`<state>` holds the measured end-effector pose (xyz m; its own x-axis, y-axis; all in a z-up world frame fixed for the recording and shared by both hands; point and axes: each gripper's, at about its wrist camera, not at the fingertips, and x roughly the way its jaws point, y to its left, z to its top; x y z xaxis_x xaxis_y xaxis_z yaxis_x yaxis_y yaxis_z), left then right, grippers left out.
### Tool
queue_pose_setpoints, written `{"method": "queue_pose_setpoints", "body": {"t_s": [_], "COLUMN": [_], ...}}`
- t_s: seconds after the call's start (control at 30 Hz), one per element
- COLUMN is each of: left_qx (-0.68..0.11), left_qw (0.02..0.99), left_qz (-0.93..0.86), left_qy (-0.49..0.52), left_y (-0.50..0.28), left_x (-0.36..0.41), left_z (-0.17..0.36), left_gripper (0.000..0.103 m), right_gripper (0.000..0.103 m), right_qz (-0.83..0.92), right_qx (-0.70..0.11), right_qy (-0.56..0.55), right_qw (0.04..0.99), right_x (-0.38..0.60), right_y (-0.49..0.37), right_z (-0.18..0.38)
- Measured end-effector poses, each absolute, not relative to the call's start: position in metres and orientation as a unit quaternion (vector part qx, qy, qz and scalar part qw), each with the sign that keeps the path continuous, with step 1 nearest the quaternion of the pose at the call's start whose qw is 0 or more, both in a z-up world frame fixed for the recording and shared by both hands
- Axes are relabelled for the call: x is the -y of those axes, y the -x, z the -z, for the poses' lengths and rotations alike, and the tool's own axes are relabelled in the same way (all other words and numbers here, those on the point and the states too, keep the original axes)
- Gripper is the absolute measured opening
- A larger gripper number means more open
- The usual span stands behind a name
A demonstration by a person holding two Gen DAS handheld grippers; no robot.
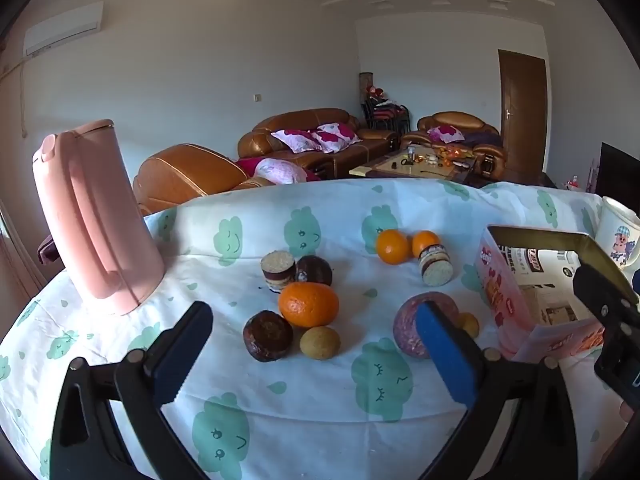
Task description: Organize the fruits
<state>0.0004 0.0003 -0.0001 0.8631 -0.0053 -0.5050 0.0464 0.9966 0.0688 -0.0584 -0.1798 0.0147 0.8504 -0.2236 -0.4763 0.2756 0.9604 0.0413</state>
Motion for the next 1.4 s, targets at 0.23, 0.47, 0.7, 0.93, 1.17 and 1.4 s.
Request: {"method": "queue_pose_setpoints", "body": {"t_s": [0.23, 0.47, 0.7, 0.93, 1.17, 1.4], "left_qx": [-0.253, -0.257, -0.253, -0.253, -0.252, -0.252], "left_qw": [0.966, 0.965, 0.966, 0.966, 0.966, 0.966], "left_qz": [0.014, 0.013, 0.013, 0.013, 0.014, 0.014], "left_qy": [-0.039, -0.039, -0.046, -0.046, -0.048, -0.048], "left_y": [0.002, 0.001, 0.002, 0.003, 0.004, 0.005], "left_x": [-0.003, -0.001, 0.000, 0.002, 0.004, 0.005], "left_z": [-0.001, 0.001, 0.001, 0.001, 0.002, 0.002], "left_gripper": [0.103, 0.103, 0.103, 0.103, 0.103, 0.103], "right_gripper": [0.102, 0.102, 0.102, 0.102, 0.102, 0.102], "right_qz": [0.131, 0.120, 0.127, 0.131, 0.131, 0.133], "right_qx": [-0.252, -0.248, -0.250, -0.248, -0.242, -0.241], "right_qy": [-0.048, -0.057, -0.056, -0.056, -0.055, -0.053], "right_qw": [0.958, 0.960, 0.958, 0.958, 0.960, 0.960], "right_x": [0.177, 0.179, 0.180, 0.181, 0.181, 0.181], "right_y": [0.056, 0.060, 0.059, 0.059, 0.061, 0.062], "right_z": [-0.013, -0.013, -0.013, -0.013, -0.014, -0.015]}}
